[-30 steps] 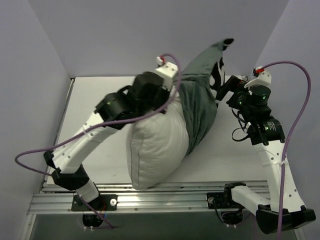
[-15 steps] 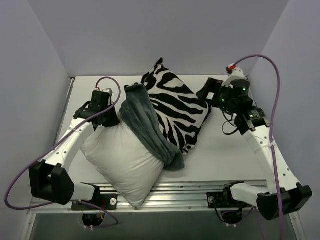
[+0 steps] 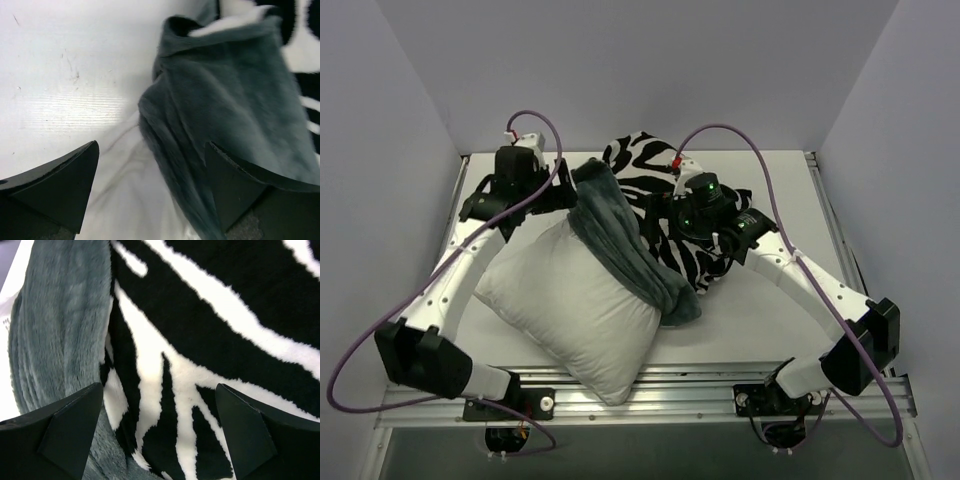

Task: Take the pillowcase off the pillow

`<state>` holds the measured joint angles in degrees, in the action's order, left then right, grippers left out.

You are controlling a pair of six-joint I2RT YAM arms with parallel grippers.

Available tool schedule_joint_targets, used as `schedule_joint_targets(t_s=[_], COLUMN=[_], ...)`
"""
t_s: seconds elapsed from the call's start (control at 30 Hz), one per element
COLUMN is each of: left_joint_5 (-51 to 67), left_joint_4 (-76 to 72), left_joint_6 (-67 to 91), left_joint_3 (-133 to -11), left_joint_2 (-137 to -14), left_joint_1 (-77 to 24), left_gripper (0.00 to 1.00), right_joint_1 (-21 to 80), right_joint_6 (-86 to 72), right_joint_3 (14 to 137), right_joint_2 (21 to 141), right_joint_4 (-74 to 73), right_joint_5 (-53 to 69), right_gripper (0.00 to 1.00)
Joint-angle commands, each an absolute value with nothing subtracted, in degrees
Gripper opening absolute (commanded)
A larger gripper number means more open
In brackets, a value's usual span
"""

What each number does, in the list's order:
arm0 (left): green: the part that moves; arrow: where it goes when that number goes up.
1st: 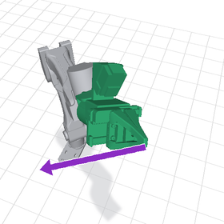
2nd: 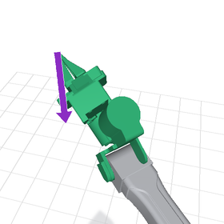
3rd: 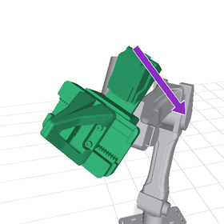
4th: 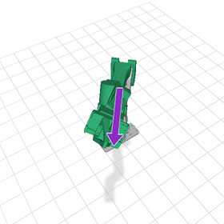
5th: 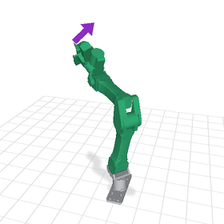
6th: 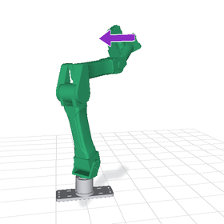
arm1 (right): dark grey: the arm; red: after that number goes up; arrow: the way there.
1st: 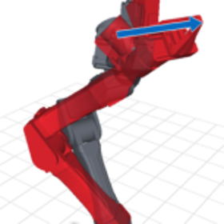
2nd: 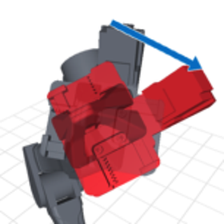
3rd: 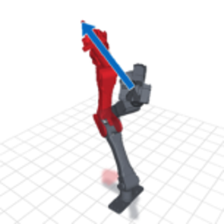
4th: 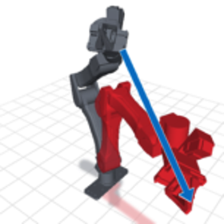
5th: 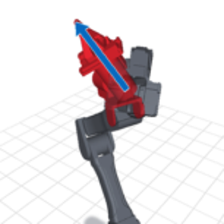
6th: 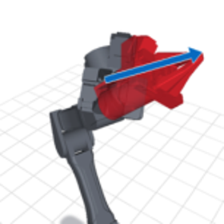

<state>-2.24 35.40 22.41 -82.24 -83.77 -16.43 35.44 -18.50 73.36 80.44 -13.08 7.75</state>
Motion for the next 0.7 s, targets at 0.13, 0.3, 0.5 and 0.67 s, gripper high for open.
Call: schedule_joint_targets(t_s=[0.13, 0.3, 0.5, 0.67], left_joint_5=[-4.12, -12.11, -17.58, -20.65], left_joint_4=[39.55, 40.25, 41.31, 42.36], left_joint_6=[15.13, 13.53, 20.46, 25.39], left_joint_3=[-79.29, -69.11, -62.67, -58.72], left_joint_2=[-67.69, -61.44, -63.45, -64.51], left_joint_1=[-25.38, -38.48, -48.33, -52.81], left_gripper=[0.94, 0.94, 0.94, 0.94], right_joint_1=[38.4, 39.46, 40.17, 40.17], right_joint_6=[-15.38, -15.21, -14.68, -13.89], right_joint_3=[78.49, 78.75, 79.72, 79.63], right_joint_2=[82.97, 84.64, 84.99, 84.2], right_joint_4=[-11.51, -10.9, -12.13, -13.27], right_joint_5=[5.89, 5.19, 3.87, 2.46], right_gripper=[0.9, 0.9, 0.9, 0.91])
